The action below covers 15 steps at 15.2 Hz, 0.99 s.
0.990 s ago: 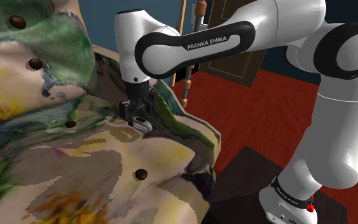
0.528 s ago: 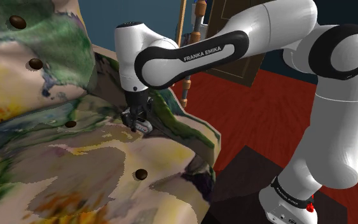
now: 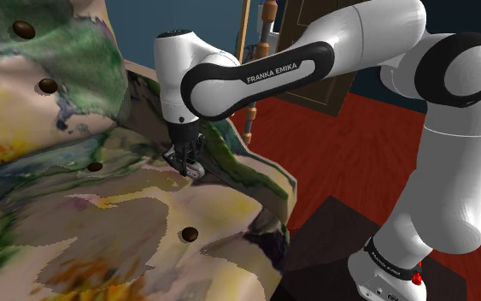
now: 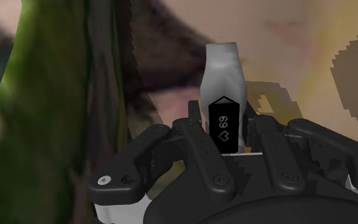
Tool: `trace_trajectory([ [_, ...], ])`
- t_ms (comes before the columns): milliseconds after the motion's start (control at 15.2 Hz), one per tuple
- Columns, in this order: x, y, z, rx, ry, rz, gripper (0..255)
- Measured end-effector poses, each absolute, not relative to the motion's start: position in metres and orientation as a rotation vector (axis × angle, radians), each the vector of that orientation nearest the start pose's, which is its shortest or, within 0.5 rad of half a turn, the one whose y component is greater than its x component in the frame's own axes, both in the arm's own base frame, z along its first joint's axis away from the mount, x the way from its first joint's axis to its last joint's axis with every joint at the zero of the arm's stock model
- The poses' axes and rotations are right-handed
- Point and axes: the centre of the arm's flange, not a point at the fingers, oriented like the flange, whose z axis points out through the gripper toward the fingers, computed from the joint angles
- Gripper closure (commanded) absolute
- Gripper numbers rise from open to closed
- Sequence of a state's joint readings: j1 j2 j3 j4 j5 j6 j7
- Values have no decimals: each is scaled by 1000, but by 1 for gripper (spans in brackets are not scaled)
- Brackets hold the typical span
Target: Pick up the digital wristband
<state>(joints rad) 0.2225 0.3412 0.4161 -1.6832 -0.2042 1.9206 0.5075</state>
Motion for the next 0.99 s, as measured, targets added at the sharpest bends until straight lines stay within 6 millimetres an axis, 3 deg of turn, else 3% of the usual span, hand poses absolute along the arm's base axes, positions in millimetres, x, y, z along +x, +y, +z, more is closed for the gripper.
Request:
trace_trajectory([
  [198,537,350,416,-3210,-308,53,255],
  [990,537,350,479,-3210,-308,52,255],
])
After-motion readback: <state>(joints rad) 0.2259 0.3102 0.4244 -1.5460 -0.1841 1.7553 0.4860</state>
